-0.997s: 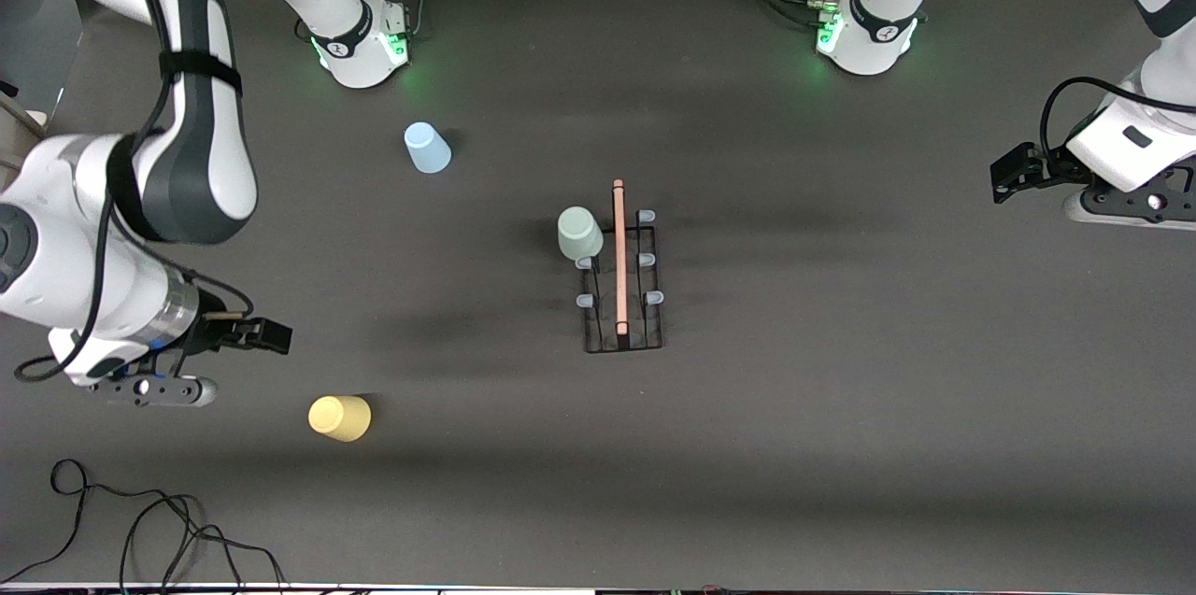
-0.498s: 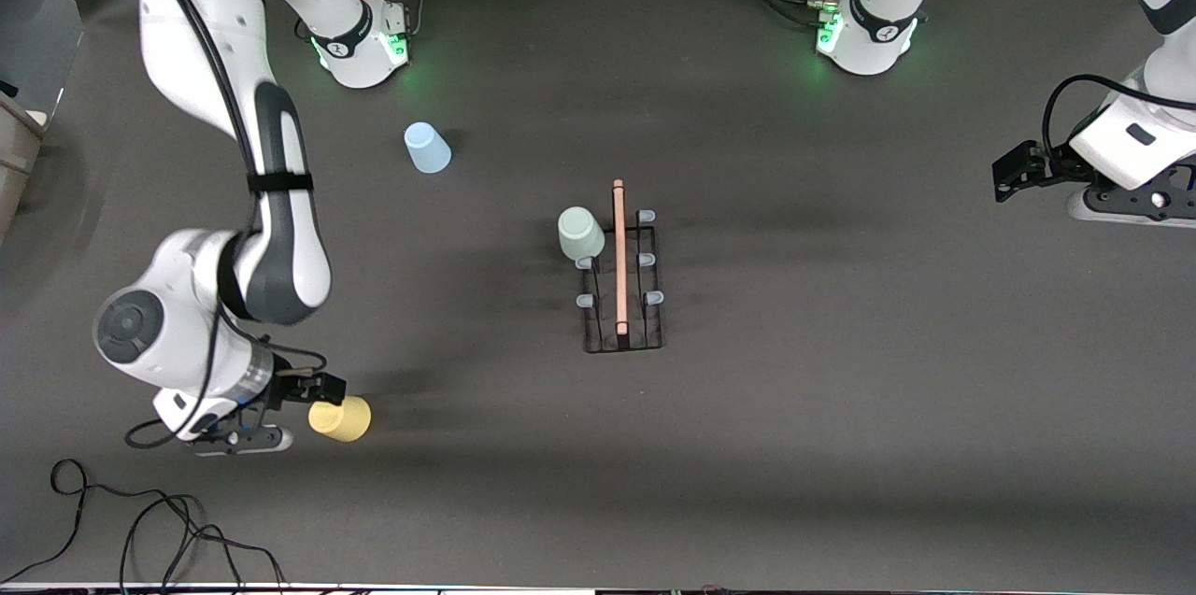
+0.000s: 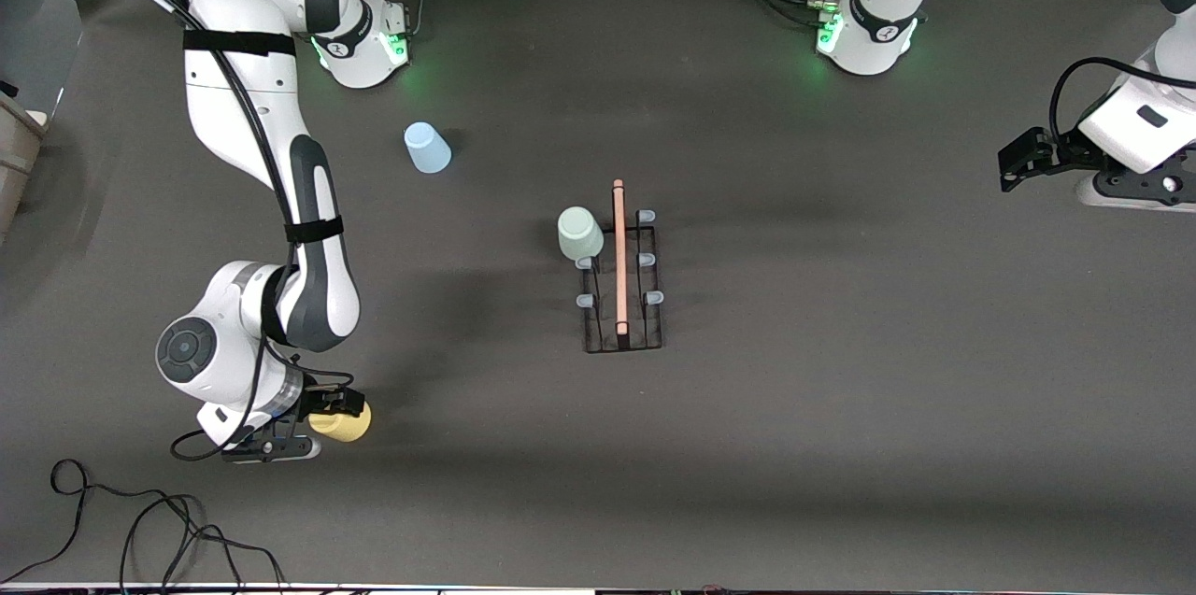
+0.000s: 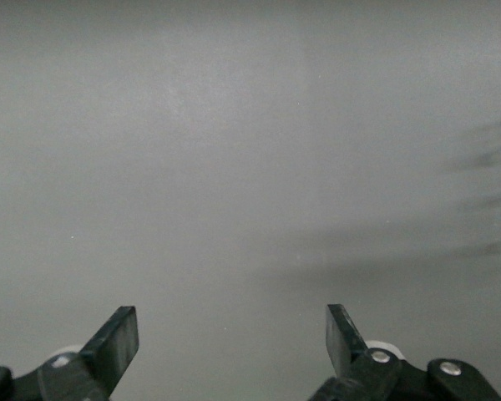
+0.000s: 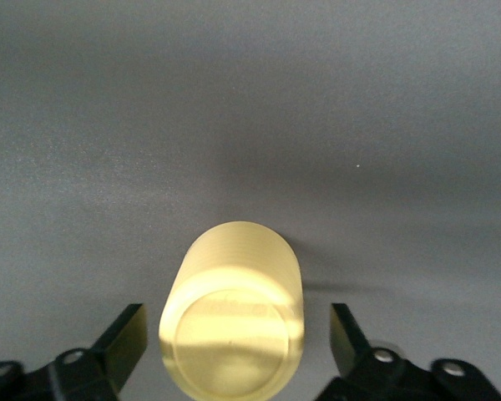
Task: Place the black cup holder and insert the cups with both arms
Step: 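Move the right gripper to the yellow cup and grasp it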
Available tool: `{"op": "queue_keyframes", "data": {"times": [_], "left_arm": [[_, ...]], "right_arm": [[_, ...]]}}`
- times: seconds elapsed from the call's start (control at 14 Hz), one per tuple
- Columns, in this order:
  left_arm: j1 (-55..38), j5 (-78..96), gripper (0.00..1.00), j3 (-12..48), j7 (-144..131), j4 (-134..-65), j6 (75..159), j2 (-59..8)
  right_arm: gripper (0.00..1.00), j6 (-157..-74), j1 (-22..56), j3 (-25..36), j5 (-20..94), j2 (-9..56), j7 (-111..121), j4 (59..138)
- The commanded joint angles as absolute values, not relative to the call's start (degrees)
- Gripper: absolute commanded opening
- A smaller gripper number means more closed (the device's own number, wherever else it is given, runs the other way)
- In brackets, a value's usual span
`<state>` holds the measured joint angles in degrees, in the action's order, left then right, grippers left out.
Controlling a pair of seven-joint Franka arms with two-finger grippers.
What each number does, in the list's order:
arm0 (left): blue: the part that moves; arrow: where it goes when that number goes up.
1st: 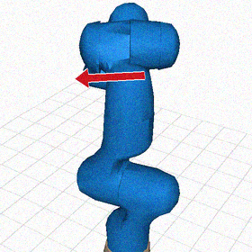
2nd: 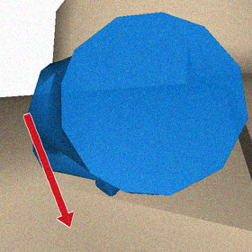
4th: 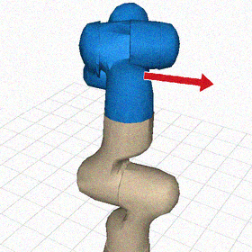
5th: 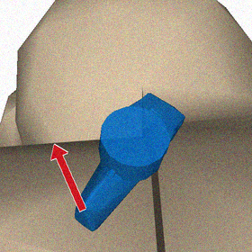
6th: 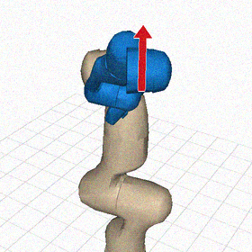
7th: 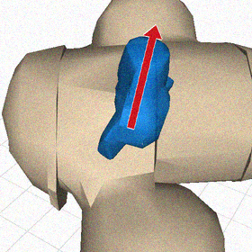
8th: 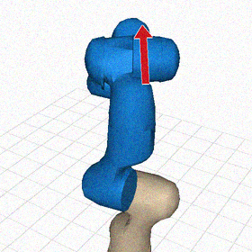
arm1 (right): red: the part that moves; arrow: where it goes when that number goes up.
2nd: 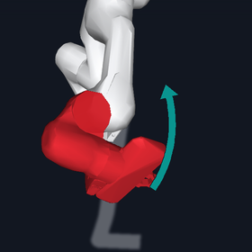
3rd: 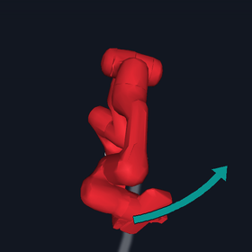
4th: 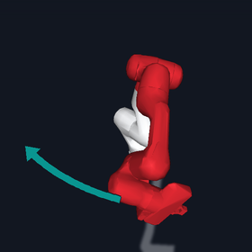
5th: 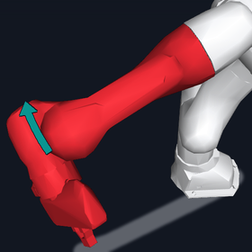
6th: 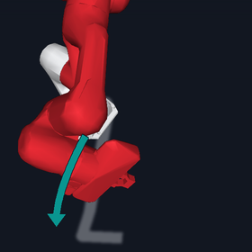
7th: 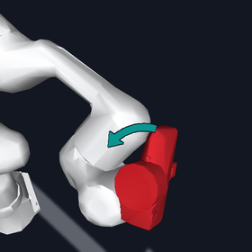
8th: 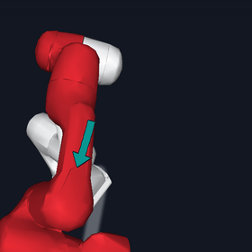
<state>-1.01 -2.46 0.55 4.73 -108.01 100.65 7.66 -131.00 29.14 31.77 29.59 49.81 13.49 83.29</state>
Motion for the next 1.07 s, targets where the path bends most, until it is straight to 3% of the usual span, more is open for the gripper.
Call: {"op": "queue_keyframes", "data": {"times": [0.0,0.07,0.21,0.43,0.71,1.0], "left_arm": [[-0.9,-1.8,1.0,0.5,5.7,-107.2,99.3,8.4],[-0.9,-1.9,1.0,0.5,5.7,-107.1,99.4,8.4],[-1.0,-1.9,1.0,0.5,5.8,-107.0,99.8,7.7],[-1.1,-1.9,1.0,0.5,5.7,-107.3,100.3,7.2],[-0.9,-1.9,0.99,0.5,5.9,-107.8,100.9,7.1],[-0.8,-1.8,0.98,0.4,5.9,-108.1,101.5,6.5]], "right_arm": [[0.06,-131.3,28.0,31.1,31.4,49.5,15.3,82.4],[0.0,-131.1,28.0,31.2,31.4,49.1,15.0,82.3],[0.0,-129.2,28.6,31.4,31.4,46.6,14.4,82.4],[0.0,-117.2,28.8,34.3,27.7,38.4,10.0,82.2],[0.0,-100.8,33.2,34.4,13.3,25.8,-3.6,80.6],[0.0,-93.6,38.6,33.8,13.4,23.5,-25.9,77.6]]}}
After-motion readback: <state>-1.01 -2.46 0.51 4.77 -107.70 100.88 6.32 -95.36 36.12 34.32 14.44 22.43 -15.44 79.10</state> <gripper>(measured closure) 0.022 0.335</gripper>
